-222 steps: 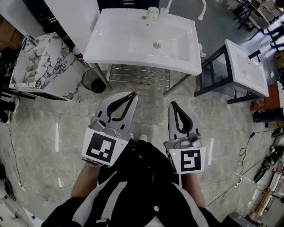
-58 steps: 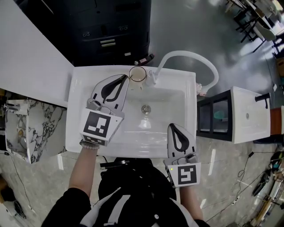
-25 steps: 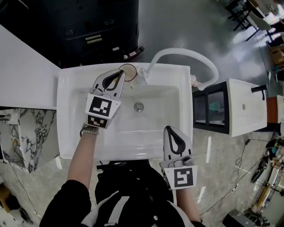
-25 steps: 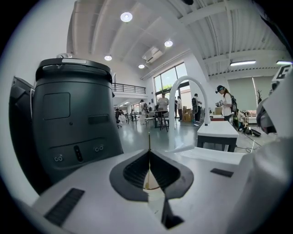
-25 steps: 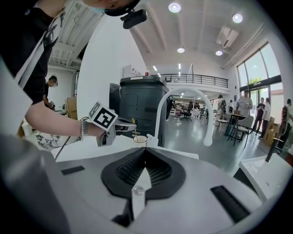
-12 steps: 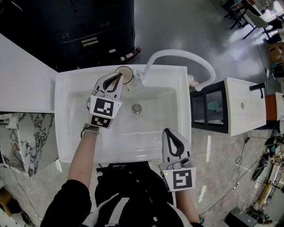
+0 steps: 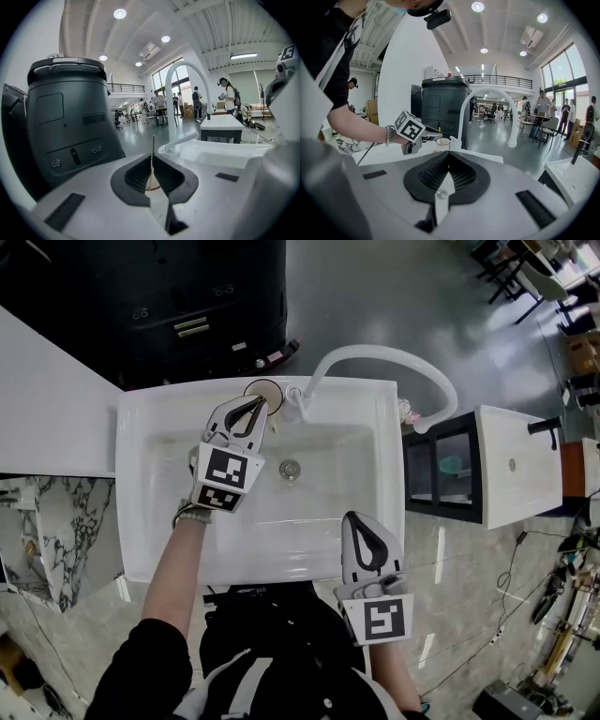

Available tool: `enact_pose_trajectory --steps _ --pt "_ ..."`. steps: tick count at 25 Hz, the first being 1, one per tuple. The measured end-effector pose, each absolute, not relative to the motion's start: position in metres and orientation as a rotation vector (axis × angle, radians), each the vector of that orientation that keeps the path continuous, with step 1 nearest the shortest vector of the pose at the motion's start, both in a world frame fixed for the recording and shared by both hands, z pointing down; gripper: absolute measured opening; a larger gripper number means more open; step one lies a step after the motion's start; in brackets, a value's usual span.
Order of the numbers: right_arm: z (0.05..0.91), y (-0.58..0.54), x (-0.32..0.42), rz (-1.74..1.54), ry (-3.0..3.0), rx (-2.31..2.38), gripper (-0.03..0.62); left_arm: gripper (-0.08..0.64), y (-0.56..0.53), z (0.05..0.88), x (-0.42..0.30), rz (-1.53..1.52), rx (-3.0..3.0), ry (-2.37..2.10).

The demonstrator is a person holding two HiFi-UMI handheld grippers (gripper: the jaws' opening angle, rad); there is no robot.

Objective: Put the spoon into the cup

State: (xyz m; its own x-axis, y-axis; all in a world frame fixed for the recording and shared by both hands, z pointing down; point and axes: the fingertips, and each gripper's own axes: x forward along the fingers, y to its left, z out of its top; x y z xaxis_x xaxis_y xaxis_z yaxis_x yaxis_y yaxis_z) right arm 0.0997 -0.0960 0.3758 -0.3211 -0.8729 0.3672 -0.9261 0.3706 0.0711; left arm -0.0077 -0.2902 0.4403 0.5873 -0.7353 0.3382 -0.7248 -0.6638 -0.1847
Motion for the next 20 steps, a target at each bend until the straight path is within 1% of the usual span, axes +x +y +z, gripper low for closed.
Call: enact_pose_trajectory --steps 3,8,20 --pt "0.376 -0.097 0.098 0.219 -2.293 1.574 0.000 0.006 -0.288 0.445 -0.006 -0.642 -2.769 1.269" --pt "0.377 -0.096 0.096 0.220 -2.296 1.568 0.000 0.049 -0.283 0.451 -0.002 -0.688 -2.774 1.247" --pt "0.375 -0.090 0.095 0.204 -2.296 1.562 0.000 0.176 -0.275 0.456 0.007 -0.682 -2.820 1.227"
